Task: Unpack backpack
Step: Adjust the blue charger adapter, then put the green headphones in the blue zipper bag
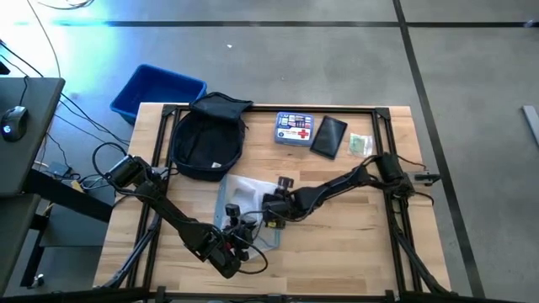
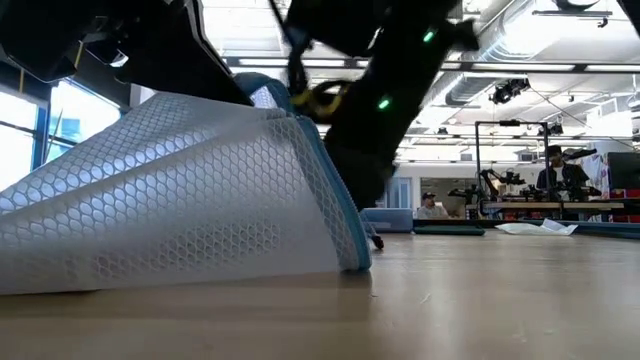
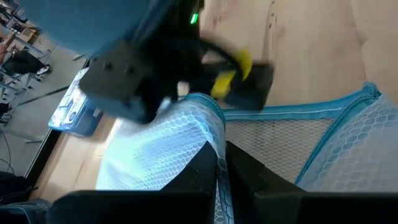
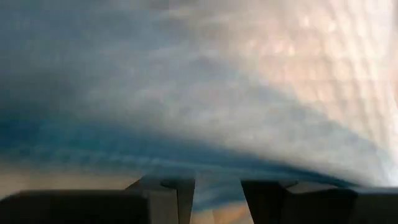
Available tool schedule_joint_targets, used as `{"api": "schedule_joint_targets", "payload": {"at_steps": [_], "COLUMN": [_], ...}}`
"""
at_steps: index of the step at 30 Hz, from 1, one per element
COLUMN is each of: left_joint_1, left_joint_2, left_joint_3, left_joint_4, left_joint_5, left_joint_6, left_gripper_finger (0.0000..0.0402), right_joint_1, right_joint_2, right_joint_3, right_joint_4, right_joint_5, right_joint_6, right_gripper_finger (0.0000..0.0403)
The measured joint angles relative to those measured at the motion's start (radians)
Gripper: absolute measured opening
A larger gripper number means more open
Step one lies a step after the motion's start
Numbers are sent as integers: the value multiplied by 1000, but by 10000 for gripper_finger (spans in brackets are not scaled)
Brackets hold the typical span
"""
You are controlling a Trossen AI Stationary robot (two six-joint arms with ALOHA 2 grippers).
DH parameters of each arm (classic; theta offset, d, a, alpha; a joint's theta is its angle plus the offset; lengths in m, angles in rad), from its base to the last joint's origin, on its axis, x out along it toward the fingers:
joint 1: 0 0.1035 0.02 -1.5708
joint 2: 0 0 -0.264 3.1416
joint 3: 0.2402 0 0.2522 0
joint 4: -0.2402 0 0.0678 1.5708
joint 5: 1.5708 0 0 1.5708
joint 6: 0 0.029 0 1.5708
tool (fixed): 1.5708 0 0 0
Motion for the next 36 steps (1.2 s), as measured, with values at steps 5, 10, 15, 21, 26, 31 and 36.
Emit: {"api": "schedule_joint_targets", "payload": {"at_steps": [5,10,15,21,26,31,36], "left_joint_1": [1,-1,0,1,-7,-23,-23], "left_joint_2": [0,0,0,0,12,12,12], "left_joint_3": [0,0,0,0,-32,-37,-37], "left_joint_4": [-3,3,3,-20,-5,13,43], "left_joint_5": [7,12,12,141,250,227,185], "left_joint_6": [0,0,0,98,221,269,252], "left_gripper_finger": [0,0,0,0,0,0,0], "right_joint_1": [-1,38,89,158,187,202,179], "right_joint_2": [20,-14,-63,-112,-143,-187,-206], "right_joint_3": [-2,0,0,0,0,0,-1], "right_joint_4": [273,215,49,-164,-311,-591,-1072], "right_joint_5": [114,102,60,124,198,335,577], "right_joint_6": [-141,-190,-166,-118,-51,137,660], "right_gripper_finger": [84,79,79,79,78,78,78]}}
